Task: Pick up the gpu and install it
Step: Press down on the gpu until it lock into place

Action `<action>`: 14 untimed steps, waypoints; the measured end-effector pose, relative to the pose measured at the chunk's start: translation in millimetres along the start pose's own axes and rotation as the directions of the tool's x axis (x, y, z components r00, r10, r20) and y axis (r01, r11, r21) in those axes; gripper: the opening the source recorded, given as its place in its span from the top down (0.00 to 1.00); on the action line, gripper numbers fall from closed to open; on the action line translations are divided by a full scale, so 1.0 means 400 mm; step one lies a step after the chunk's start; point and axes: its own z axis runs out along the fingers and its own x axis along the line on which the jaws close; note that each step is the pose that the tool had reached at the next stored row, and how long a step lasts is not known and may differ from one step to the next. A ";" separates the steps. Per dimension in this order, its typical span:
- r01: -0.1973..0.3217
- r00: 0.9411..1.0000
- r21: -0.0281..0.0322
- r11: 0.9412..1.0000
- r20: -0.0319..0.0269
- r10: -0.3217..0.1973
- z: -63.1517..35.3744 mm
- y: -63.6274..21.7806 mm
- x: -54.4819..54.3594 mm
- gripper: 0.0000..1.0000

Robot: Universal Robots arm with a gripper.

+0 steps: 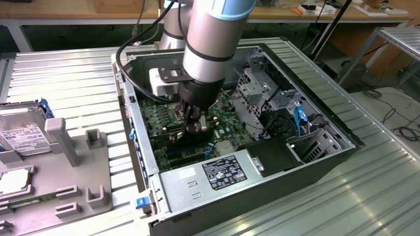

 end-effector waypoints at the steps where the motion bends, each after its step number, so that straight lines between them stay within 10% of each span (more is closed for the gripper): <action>1: 0.000 1.000 0.000 1.000 0.000 0.000 0.000 0.000 0.001 0.89; 14: -0.003 1.000 0.000 1.000 0.000 0.003 -0.030 0.002 0.001 0.89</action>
